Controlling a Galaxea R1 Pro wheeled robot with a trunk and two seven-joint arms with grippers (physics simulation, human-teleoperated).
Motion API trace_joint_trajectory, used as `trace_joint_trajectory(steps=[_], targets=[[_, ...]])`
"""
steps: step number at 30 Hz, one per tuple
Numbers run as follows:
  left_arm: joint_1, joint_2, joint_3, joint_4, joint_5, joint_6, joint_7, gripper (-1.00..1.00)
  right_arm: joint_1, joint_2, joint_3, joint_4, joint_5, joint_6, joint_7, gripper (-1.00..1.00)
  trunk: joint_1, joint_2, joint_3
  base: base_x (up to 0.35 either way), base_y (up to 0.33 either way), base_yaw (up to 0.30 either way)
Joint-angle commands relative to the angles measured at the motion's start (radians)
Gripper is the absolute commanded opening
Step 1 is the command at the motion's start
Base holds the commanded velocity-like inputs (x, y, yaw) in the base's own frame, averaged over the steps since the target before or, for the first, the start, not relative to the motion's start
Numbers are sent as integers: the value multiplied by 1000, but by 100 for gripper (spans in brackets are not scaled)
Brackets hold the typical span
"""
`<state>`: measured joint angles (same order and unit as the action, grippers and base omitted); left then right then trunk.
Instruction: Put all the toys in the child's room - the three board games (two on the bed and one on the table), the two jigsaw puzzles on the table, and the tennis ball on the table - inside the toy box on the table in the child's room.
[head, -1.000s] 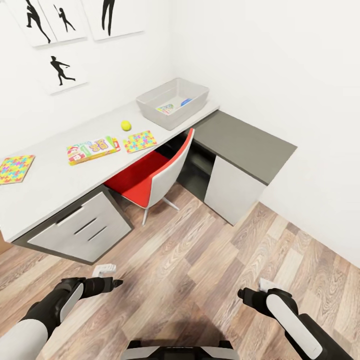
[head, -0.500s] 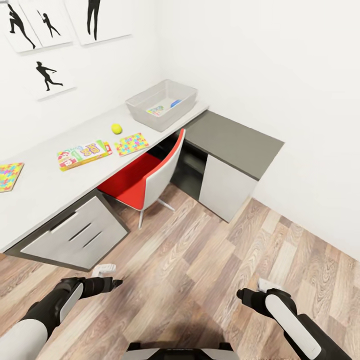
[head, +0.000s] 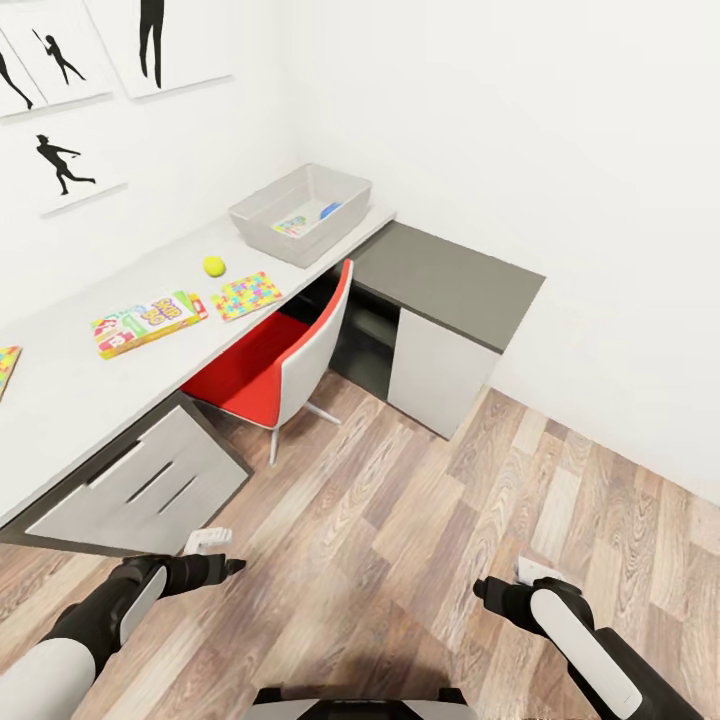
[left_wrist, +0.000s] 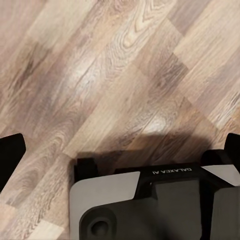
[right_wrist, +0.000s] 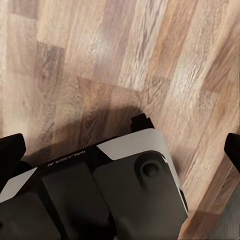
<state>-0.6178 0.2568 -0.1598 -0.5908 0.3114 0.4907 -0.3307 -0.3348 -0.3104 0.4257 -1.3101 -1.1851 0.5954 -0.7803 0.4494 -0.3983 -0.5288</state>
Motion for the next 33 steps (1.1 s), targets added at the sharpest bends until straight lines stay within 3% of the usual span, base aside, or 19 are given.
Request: trace_joint_trajectory(steps=[1,24,33], targets=[[0,1,-4,-1,6,5,1,100,-1,-1,3,-1,-7,1,-9,100,1,-2,-1,0,57,-54],[0,0,-4,-1,6,5,1,100,-1,20,4,-1,-4,1,-9,100,1,-2,-1,0,8,-6],[0,1,-4,-1,6,5,1,100,-1,20,4,-1,-4,0,-9,100,1,-2,-1,0,200,0]])
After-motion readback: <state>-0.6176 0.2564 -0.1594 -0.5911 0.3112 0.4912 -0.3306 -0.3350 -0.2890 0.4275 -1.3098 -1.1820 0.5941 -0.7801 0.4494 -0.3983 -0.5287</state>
